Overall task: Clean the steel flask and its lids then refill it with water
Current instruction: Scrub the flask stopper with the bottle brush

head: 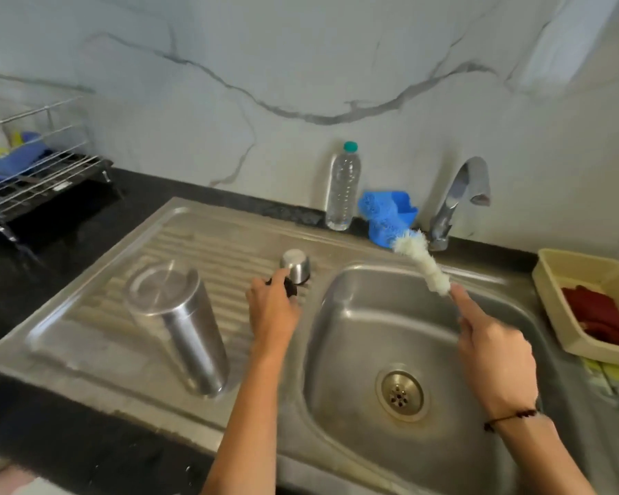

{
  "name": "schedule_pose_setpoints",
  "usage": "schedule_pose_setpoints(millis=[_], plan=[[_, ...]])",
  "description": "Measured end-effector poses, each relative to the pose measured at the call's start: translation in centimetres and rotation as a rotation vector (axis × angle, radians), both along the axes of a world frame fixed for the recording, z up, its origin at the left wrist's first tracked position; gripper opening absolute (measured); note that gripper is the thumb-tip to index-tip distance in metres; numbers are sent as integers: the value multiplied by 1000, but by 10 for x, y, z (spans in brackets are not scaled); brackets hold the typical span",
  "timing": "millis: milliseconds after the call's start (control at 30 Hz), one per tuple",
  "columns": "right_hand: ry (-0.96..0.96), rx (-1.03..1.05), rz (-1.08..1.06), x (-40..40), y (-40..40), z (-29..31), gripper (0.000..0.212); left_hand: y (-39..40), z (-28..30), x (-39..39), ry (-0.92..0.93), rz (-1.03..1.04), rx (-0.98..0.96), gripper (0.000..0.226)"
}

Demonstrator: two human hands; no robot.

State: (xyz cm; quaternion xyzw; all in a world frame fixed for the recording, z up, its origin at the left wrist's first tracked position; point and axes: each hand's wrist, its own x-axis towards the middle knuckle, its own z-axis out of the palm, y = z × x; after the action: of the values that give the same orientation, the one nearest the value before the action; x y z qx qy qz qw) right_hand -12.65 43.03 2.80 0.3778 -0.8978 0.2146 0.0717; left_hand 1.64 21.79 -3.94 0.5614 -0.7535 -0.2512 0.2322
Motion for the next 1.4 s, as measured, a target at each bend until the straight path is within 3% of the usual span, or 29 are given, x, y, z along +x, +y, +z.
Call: schedule_pose_setpoints(millis=[100, 200, 333, 567, 800, 1100, 1200, 1400], plan=[[79, 200, -36, -24, -22, 32, 65, 1, 15, -22, 370, -60, 154, 47], [174, 345, -64, -37, -49, 67, 55, 6, 36, -47, 766, -62, 424, 35], [305, 471, -78, -43, -91, 86, 31, 21, 48, -70, 965, -92, 667, 24], [426, 645, 6, -58, -144, 108, 28, 42, 35, -69, 978, -79, 785, 28], [365, 706, 35, -61, -165, 117, 24, 39, 38, -61, 1022, -21, 807, 39], [485, 623, 12, -54, -142, 126, 23, 42, 39, -60, 1057, 14, 817, 37], [466, 600, 3, -48, -129, 125, 24, 44, 39, -61, 1070, 23, 839, 37], [340, 474, -41, -37, -97, 117, 22, 46, 40, -57, 1156, 10, 928, 14]])
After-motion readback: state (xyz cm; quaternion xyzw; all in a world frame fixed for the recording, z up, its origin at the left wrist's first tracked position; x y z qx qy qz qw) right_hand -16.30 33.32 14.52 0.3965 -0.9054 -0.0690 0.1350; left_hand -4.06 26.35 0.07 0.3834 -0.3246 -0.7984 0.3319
